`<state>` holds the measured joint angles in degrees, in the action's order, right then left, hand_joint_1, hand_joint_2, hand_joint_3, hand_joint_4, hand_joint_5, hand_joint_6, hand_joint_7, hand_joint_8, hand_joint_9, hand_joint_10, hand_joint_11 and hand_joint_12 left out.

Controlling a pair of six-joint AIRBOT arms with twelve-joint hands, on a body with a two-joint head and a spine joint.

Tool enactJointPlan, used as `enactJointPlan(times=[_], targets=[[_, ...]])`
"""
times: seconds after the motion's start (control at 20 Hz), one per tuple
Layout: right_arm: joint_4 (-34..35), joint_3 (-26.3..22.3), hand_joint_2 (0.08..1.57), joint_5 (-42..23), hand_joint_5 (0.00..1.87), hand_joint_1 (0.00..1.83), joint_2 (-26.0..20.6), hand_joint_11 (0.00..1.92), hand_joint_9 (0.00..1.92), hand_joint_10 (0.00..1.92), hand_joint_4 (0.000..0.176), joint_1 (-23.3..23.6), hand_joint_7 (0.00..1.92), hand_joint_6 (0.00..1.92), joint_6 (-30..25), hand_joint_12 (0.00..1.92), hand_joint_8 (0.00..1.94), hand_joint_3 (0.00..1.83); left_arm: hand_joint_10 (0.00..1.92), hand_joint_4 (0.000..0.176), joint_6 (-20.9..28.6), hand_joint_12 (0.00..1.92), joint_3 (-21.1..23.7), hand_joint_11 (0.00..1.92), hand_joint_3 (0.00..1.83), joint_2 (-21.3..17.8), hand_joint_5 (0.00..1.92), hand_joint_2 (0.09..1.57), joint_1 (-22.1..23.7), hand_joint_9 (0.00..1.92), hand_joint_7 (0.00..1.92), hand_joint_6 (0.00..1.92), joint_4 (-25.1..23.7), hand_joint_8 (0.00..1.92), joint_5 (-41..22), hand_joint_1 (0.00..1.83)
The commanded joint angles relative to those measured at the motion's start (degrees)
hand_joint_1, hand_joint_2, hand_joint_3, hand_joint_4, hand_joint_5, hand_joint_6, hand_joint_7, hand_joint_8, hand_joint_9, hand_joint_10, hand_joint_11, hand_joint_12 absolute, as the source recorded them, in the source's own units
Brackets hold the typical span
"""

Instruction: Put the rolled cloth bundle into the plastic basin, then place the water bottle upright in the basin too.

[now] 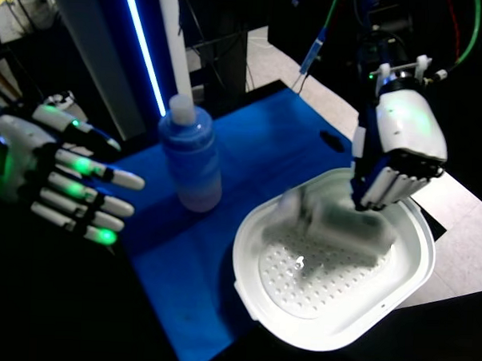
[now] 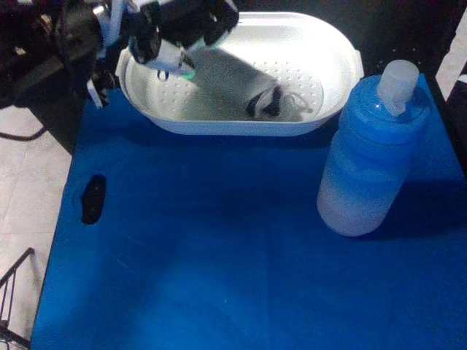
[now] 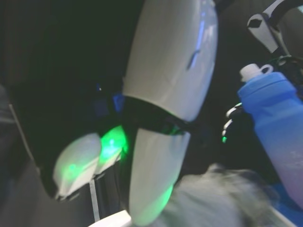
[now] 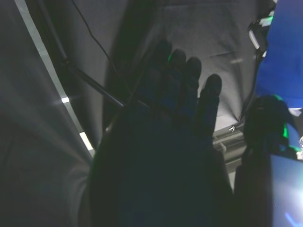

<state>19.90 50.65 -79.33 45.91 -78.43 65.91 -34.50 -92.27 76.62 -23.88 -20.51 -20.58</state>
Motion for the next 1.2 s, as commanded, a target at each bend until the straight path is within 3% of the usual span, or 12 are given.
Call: enactJointPlan(times=[0.0,0.3,0.35,0.4,0.45,0.5,0.55,0.6,0.75,0.85,1.0,1.15], targets=[[0.3,0.3,1.46,-7.0,0.24,0.38,0.0,0.17,0.28,0.00,0.119,0.6,0.27,0.00,-0.6,0.22,0.00,0.00,1.92,0.176,0.1,1.92,0.2,1.06,0.00,-0.3,0.82,1.12,0.4,1.14,1.02,1.92,0.5,1.92,-5.6,1.76],[0.3,0.2,1.46,-7.0,0.24,0.40,-0.1,0.18,0.27,0.00,0.115,0.6,0.27,0.00,-0.8,0.21,0.00,0.00,1.92,0.176,0.3,1.92,2.9,1.32,0.00,-3.4,0.84,1.11,0.2,1.17,1.01,1.92,0.5,1.92,-8.0,1.71],[0.3,0.2,1.46,-7.0,0.23,0.40,-0.2,0.19,0.27,0.00,0.105,0.6,0.27,0.00,-1.0,0.22,0.00,0.00,1.92,0.175,0.4,1.92,4.3,1.23,0.01,-5.0,0.75,1.14,-0.1,1.07,0.89,1.92,0.9,1.92,-9.4,1.48],[0.3,0.2,1.45,-7.0,0.22,0.40,-0.2,0.18,0.26,0.00,0.101,0.6,0.26,0.00,-1.1,0.22,0.00,0.00,1.69,0.169,0.4,1.92,5.6,0.58,0.01,-6.5,0.68,1.23,-0.4,0.54,0.48,1.53,1.2,1.54,-10.8,0.96],[0.2,0.2,1.45,-7.0,0.22,0.40,-0.2,0.18,0.26,0.00,0.101,0.6,0.26,0.00,-1.3,0.22,0.00,0.00,1.63,0.175,0.4,1.92,7.2,0.44,0.00,-8.3,0.69,1.24,-0.9,0.46,0.44,1.43,1.9,1.41,-12.5,0.90],[0.2,0.1,1.45,-7.0,0.22,0.42,-0.2,0.17,0.25,0.00,0.106,0.6,0.25,0.00,-1.5,0.21,0.00,0.00,0.76,0.072,0.4,1.41,8.8,0.27,0.00,-10.2,0.52,1.06,-1.5,0.44,0.50,0.29,2.8,0.43,-14.6,0.74],[0.1,0.0,1.44,-7.0,0.22,0.42,-0.3,0.17,0.24,0.00,0.116,0.6,0.25,0.00,-1.6,0.21,0.00,0.00,0.22,0.106,0.4,1.17,10.3,0.12,0.00,-12.3,0.42,1.00,-2.3,0.43,0.46,0.02,3.8,0.04,-16.5,0.64],[-0.1,0.0,1.44,-7.1,0.22,0.41,-0.4,0.18,0.24,0.00,0.120,0.7,0.25,0.00,-1.6,0.21,0.00,0.00,0.02,0.143,0.4,0.85,11.6,0.01,0.00,-14.2,0.29,0.96,-3.2,0.29,0.30,0.00,4.8,0.00,-18.3,0.57],[-1.0,-0.4,1.43,-7.1,0.20,0.44,-0.9,0.17,0.24,0.00,0.108,1.4,0.23,0.00,-1.7,0.21,0.00,0.00,0.00,0.176,0.5,0.10,16.6,0.00,0.00,-20.4,0.14,0.91,-7.7,0.02,0.06,0.00,8.6,0.00,-25.5,0.51],[-2.0,-0.6,1.39,-7.1,0.17,0.43,-1.0,0.17,0.22,0.00,0.149,2.4,0.21,0.00,-2.0,0.22,0.00,0.00,0.00,0.176,0.5,0.00,20.4,0.00,0.00,-24.8,0.10,0.90,-13.1,0.00,0.01,0.00,12.7,0.00,-31.7,0.52],[-3.2,-0.7,1.28,-8.3,0.14,0.56,-0.2,0.13,0.20,0.00,0.133,4.3,0.16,0.00,-2.7,0.37,0.00,0.00,0.00,0.176,-3.1,0.00,28.7,0.00,0.00,-32.0,0.02,0.92,-26.9,0.00,0.00,0.00,23.0,0.00,-43.3,0.51],[-3.2,-0.7,1.05,-10.1,0.07,0.71,1.8,0.07,0.21,0.00,0.175,6.0,0.14,0.00,-3.4,0.63,0.00,0.00,0.00,0.176,-5.8,0.00,34.3,0.00,0.00,-33.9,0.00,0.90,-40.9,0.00,0.00,0.00,32.9,0.00,-57.1,0.53]])
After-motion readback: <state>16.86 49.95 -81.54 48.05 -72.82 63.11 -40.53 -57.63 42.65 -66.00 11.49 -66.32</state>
